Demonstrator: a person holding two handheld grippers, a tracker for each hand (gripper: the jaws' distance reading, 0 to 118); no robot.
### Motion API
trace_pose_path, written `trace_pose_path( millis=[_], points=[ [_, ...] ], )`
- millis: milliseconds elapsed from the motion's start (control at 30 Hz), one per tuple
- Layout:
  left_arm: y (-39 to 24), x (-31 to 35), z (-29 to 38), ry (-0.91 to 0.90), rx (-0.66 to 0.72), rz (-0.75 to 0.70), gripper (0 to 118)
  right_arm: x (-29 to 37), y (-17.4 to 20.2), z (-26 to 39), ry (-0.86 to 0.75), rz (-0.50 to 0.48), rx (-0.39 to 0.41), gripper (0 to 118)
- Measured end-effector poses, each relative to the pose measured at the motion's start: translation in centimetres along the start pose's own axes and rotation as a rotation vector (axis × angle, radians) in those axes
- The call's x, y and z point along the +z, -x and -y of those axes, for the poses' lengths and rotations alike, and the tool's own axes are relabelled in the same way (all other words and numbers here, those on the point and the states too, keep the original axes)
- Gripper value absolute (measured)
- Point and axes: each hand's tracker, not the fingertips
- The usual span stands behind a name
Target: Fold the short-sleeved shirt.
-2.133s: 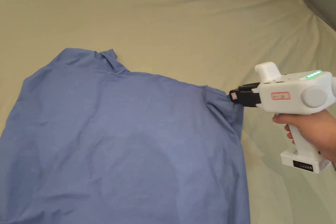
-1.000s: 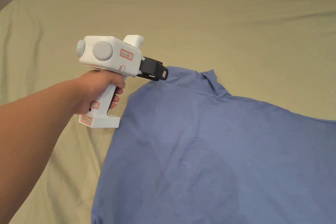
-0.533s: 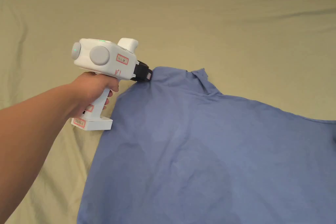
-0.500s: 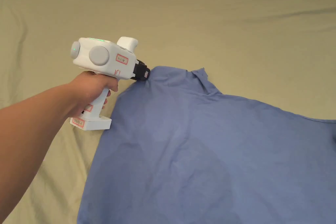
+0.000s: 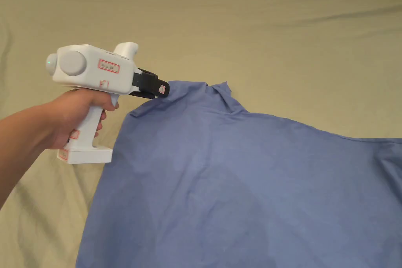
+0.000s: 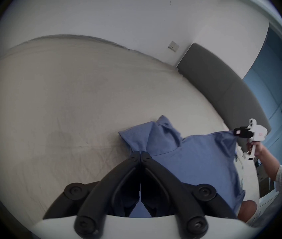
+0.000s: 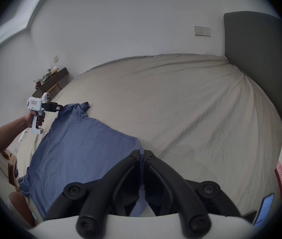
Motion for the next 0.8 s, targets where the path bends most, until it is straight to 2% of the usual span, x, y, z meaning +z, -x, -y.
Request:
trace_pose_path(
  millis=[267,333,433,567,800],
  points=[
    [-1.3,5.6,1.4,-0.084,0.031,0.06,0,1.9,1.5,-0.3,-0.033,-0.052,-0.008,3],
    [-1.7,6.8,1.9,-0.105,0.074,0.07,0,2.4,2.0,-0.3,-0.034,-0.05,0.0,3],
    [-3.1,9.9,2.2,-0.156,0.077,0.071,0,4.0,2.3,-0.7,-0.08,-0.097,-0.063,3],
    [-5.9,14.8,2.9,-0.231,0.115,0.146,0,7.1,3.7,-1.5,-0.09,-0.113,-0.023,3],
    [-12.0,23.0,5.0,-0.296,0.079,0.155,0,13.3,6.1,-2.0,-0.129,-0.147,0.011,3]
  ],
)
